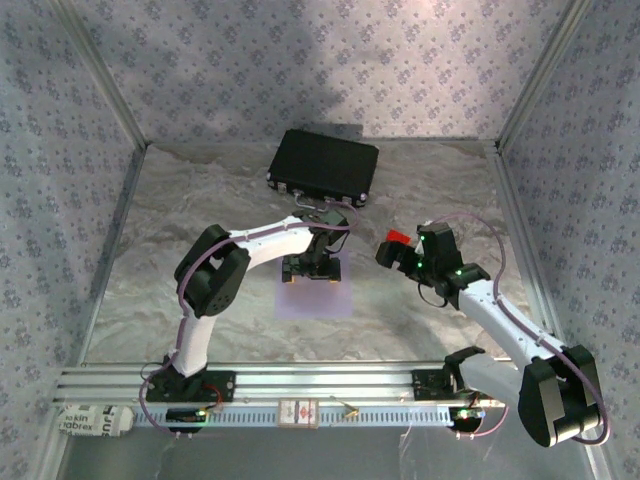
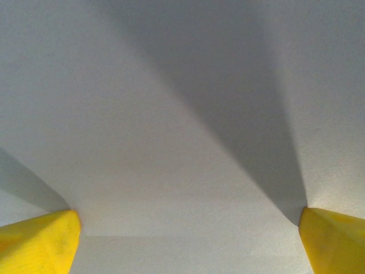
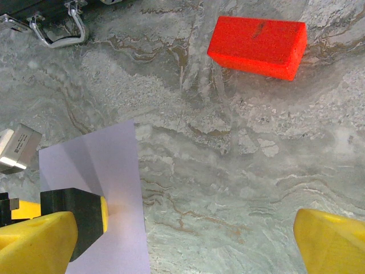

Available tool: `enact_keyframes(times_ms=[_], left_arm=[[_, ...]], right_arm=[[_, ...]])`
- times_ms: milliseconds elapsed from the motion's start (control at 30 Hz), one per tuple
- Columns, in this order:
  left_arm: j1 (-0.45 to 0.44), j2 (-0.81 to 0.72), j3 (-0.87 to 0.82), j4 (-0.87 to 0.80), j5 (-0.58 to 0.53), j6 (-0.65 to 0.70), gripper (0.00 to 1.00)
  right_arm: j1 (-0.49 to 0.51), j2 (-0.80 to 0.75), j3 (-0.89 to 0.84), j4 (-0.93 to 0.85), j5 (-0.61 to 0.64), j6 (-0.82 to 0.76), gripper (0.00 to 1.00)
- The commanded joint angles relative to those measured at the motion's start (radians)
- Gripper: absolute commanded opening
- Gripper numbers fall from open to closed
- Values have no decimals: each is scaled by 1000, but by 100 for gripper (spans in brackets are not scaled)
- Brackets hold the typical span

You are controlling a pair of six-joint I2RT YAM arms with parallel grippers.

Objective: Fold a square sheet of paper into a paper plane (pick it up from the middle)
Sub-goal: First fold the square sheet of paper in half at the center of the table.

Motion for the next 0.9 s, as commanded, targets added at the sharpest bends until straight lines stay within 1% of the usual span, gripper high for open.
enact_keyframes(times_ms=[0, 400, 867], left_arm=[[-7, -31, 26, -30, -20, -21, 98], [-8, -28, -21, 23, 29, -35, 98], [-8, -4, -101, 44, 17, -44, 97]], right_arm=[[-7, 0, 16, -20, 17, 17, 99], [-5, 0, 11, -17, 14, 27, 99], [-5, 8, 14, -9, 11, 37, 99]])
